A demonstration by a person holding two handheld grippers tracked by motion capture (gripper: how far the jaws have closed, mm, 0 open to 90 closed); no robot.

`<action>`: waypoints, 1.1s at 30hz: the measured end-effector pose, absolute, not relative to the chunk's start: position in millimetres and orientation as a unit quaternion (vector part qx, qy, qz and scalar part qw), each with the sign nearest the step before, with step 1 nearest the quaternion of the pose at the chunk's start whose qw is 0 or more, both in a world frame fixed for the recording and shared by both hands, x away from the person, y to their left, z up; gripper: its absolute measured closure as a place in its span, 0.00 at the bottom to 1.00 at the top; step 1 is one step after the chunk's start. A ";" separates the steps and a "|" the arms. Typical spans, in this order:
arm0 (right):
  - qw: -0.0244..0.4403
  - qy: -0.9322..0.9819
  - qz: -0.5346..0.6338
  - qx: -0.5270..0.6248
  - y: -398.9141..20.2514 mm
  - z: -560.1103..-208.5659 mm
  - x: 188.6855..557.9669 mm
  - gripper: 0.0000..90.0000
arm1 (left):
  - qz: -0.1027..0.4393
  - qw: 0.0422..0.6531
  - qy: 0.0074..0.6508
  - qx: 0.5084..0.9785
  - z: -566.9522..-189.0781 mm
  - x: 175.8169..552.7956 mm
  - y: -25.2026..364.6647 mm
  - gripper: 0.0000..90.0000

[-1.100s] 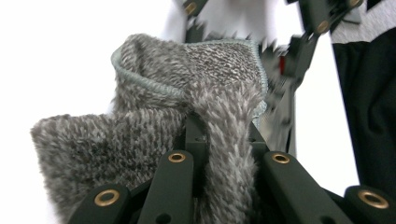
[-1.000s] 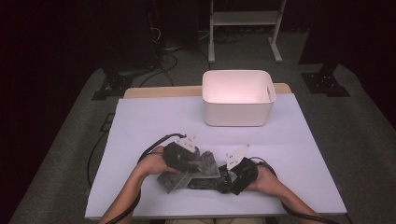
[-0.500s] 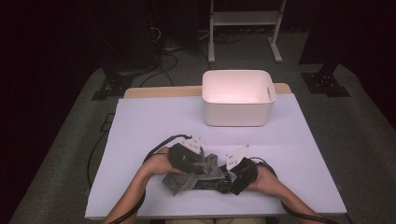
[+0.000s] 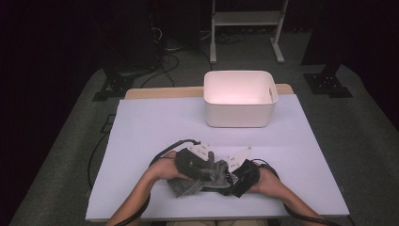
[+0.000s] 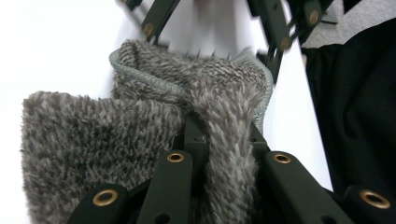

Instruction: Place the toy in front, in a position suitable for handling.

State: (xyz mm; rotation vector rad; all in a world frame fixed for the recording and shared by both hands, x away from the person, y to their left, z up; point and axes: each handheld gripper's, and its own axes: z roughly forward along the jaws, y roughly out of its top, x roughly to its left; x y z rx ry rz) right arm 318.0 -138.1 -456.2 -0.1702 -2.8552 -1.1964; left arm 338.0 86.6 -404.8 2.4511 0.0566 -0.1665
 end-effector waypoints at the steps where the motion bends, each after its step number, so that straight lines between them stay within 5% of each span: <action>1: 0.021 -0.921 -0.386 -0.055 -138.4 -456.2 318.3 0.27 | -0.061 0.336 0.028 0.939 -404.8 337.9 93.6 0.87; 9: 0.020 -0.921 -0.384 -0.054 -138.3 -456.1 318.6 0.27 | -0.045 0.337 0.064 0.938 -404.3 329.9 139.0 0.87; 20: 0.022 -0.922 -0.383 -0.055 -138.0 -455.8 319.1 0.27 | -0.049 0.347 0.061 0.935 -408.1 321.3 151.7 0.87; 33: 0.025 -0.921 -0.385 -0.059 -137.9 -456.1 319.3 0.27 | -0.070 0.347 -0.009 0.935 -406.4 325.0 71.1 0.87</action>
